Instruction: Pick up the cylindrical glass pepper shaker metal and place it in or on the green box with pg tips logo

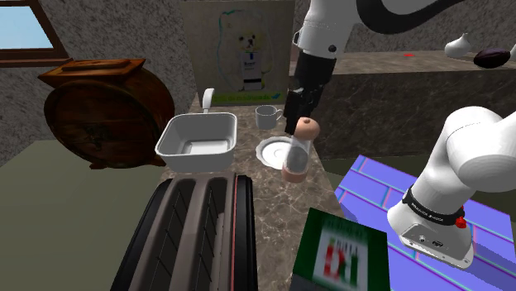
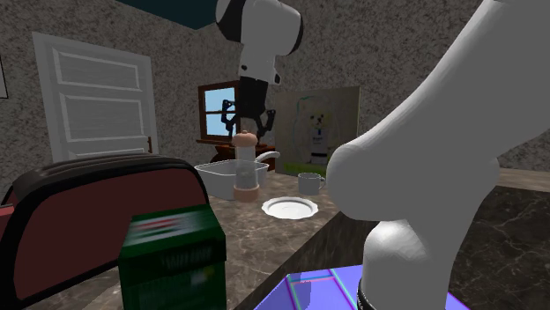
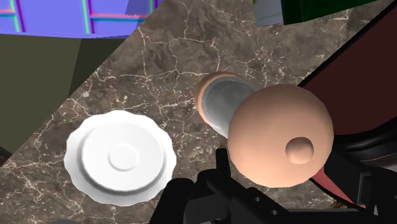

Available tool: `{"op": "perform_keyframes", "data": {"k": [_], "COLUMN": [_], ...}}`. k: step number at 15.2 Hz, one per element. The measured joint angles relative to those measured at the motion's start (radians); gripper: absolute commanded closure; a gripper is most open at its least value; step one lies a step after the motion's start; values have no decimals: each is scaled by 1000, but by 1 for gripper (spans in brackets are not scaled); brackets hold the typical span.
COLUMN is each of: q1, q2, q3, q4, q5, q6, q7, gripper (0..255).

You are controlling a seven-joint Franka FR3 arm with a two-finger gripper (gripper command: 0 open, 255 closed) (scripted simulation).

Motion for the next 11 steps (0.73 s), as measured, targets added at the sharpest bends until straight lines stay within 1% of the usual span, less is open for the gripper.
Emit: {"op": "perform_keyframes", "data": {"k": [11], "q1": [-11], "q2": [-7], "q3": [-26], "q4": [142], "q5": [-27], "q6": [-149], "q7": [19], "gripper": [255]}}
